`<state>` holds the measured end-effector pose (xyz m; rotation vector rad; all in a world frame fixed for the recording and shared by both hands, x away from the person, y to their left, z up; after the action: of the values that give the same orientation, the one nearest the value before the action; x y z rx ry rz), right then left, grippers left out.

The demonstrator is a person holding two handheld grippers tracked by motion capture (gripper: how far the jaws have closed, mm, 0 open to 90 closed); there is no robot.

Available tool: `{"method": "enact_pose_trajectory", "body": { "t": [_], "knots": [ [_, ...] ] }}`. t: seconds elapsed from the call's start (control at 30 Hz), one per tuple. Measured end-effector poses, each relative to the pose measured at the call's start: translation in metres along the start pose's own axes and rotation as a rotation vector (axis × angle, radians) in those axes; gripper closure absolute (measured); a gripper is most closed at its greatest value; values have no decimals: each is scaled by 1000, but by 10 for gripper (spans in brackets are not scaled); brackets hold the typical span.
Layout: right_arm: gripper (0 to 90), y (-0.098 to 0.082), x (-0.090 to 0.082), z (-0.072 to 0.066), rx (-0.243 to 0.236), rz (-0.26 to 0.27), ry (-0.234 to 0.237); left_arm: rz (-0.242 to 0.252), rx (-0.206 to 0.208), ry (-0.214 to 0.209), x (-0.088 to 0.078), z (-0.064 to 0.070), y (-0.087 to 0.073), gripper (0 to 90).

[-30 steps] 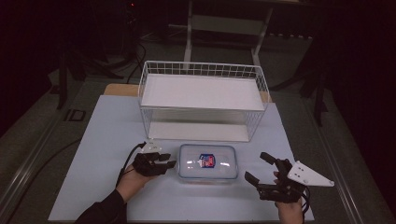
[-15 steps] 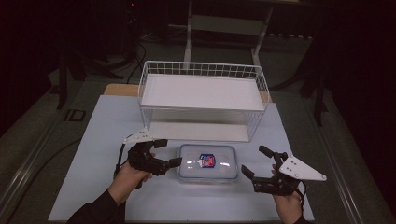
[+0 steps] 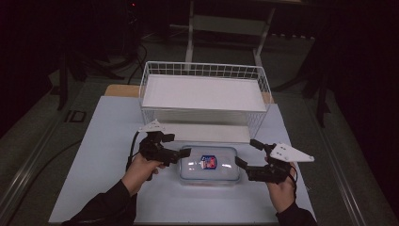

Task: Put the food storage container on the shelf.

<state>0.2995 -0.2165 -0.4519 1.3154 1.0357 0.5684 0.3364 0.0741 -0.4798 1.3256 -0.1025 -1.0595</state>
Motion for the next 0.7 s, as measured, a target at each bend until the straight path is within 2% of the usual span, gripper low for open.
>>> {"method": "enact_pose_trajectory", "body": {
  "t": [0.07,0.1,0.13,0.17,0.2,0.23,0.3,0.33,0.37,0.4,0.43,0.47,0.5,0.7],
  "knots": [
    [148,-5,5,3,8,-27,3,-31,-65,1,7,-7,-5,18],
    [148,-5,5,3,8,-27,3,-31,-65,1,7,-7,-5,19],
    [142,-7,7,4,16,-43,3,-63,-123,2,12,-14,-10,19],
    [130,-11,10,6,33,-68,11,-130,-188,-32,17,-20,-15,40],
    [131,-12,10,6,41,-67,13,-173,-224,-48,19,-22,-19,42],
    [130,-12,10,7,49,-76,19,-173,-224,-48,19,-22,-19,45],
    [127,-13,10,7,59,-81,17,-227,-258,-49,23,-26,-27,52],
    [127,-13,10,7,59,-81,17,-227,-258,-49,23,-26,-27,67],
    [105,-15,10,7,80,-100,-9,-273,-316,-70,25,-30,-33,67],
    [105,-15,10,8,88,-95,-32,-273,-316,-70,25,-30,-33,67],
    [104,-15,9,8,98,-92,-36,-307,-347,-89,26,-31,-37,67],
    [104,-15,9,8,98,-92,-36,-307,-347,-89,26,-31,-37,67],
    [103,-16,9,9,118,-89,-22,-326,-381,-115,27,-33,-40,73],
    [103,-20,9,8,147,-100,-2,-377,-443,-117,31,-38,-50,158]
  ]
}}
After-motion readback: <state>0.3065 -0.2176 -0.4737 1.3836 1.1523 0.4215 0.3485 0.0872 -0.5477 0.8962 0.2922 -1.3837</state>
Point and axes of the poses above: each handheld gripper's, and its own axes: x roughly forward along the jaws, y roughly out of its top, z roughly to its right, the point moved 5 cm from there along x, roughly forward along the jaws, and after that the axes turned 10 degrees about y, right-handed, at the moved point
